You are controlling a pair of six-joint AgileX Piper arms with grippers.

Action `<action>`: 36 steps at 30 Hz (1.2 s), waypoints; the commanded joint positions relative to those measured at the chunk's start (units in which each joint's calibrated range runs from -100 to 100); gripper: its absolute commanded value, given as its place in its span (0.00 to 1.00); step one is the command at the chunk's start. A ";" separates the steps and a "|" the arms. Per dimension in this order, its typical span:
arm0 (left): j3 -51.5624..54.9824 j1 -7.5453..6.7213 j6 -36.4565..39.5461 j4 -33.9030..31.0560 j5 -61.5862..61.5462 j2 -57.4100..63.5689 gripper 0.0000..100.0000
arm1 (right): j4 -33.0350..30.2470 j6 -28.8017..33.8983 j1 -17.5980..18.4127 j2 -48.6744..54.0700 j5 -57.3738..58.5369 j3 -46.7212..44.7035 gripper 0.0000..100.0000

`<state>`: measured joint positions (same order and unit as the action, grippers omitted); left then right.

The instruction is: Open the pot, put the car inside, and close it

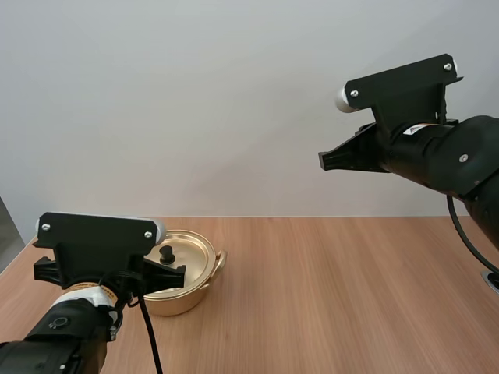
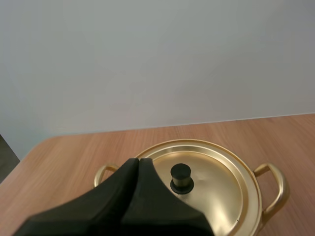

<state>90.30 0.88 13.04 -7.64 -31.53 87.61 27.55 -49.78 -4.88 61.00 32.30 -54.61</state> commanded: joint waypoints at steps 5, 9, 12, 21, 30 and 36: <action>0.00 0.02 3.59 -0.03 -1.19 0.07 0.00 | 0.90 -0.52 -0.03 0.01 2.52 -0.06 0.00; 0.00 -0.07 3.59 -0.03 -1.72 0.64 0.00 | 0.90 -0.52 -0.18 0.01 3.32 -0.06 0.00; 0.00 -0.07 3.59 -0.03 -0.41 0.70 0.00 | 0.90 -0.52 -0.18 0.01 3.32 -0.06 0.00; 0.00 0.34 3.59 -0.03 -0.34 1.52 0.00 | 0.90 -0.52 -0.18 0.01 2.16 -0.06 0.00; 0.00 0.00 3.59 -0.03 -0.34 12.39 0.00 | 0.90 -0.52 -0.18 0.01 2.16 -0.06 0.00; 0.00 0.00 3.59 -0.03 0.06 12.39 0.00 | 0.90 -0.52 -0.18 0.01 2.16 -0.06 0.00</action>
<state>90.30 0.89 16.59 -7.64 -31.40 100.00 28.43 -50.32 -5.03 61.00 34.57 -54.61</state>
